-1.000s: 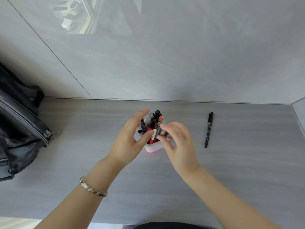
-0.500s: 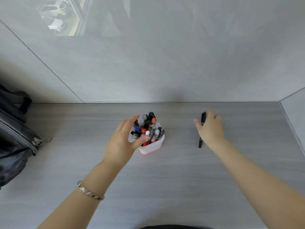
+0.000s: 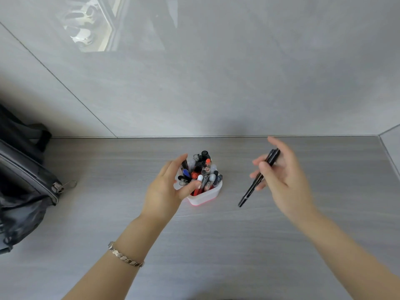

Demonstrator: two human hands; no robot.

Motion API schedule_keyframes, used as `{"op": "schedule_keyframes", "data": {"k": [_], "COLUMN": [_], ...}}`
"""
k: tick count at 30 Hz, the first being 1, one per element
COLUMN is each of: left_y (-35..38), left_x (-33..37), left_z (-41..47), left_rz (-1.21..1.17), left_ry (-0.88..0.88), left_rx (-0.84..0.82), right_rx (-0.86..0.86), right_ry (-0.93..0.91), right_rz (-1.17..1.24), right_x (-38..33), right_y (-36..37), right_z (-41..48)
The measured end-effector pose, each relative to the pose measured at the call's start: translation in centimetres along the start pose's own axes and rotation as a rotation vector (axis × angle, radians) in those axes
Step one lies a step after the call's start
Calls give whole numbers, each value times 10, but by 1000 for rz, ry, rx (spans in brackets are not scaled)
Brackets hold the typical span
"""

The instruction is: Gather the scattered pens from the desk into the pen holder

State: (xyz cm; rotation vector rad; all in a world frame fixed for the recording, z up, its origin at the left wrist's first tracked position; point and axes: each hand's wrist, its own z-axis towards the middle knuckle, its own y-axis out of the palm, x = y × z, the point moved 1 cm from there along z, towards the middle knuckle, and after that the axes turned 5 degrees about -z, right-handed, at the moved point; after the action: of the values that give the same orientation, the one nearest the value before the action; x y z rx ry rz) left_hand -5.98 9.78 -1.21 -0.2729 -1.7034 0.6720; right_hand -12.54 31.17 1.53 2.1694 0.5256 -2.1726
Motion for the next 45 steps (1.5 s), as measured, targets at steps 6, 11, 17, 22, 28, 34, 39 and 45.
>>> {"op": "schedule_keyframes", "data": {"k": [6, 11, 17, 22, 28, 34, 39, 45], "left_y": [1, 2, 3, 9, 26, 11, -33, -60], "left_x": [2, 1, -7, -19, -12, 1, -19, -39], "left_z": [-2, -3, -15, -31, -10, 16, 58, 85], "left_rz": [7, -38, -367, -207, -228, -299, -185, -190], "left_ry": [0, -15, -105, -61, -170, -213, -213, -224], "left_rx": [6, 0, -52, -145, -22, -25, -102, -232], "right_rx": [-54, -75, 169, -149, -174, -294, -408, -463], "right_ry": [-335, -354, -657, -612, -432, 22, 111, 170], "right_rz": [131, -168, -630, -705, -527, -620, -713, -775], "right_x": [-18, 13, 40, 47, 27, 54, 58, 54], "right_y": [44, 77, 82, 77, 41, 5, -5, -2], "right_z": [-38, -22, -14, -25, -12, -11, -8, -6]}}
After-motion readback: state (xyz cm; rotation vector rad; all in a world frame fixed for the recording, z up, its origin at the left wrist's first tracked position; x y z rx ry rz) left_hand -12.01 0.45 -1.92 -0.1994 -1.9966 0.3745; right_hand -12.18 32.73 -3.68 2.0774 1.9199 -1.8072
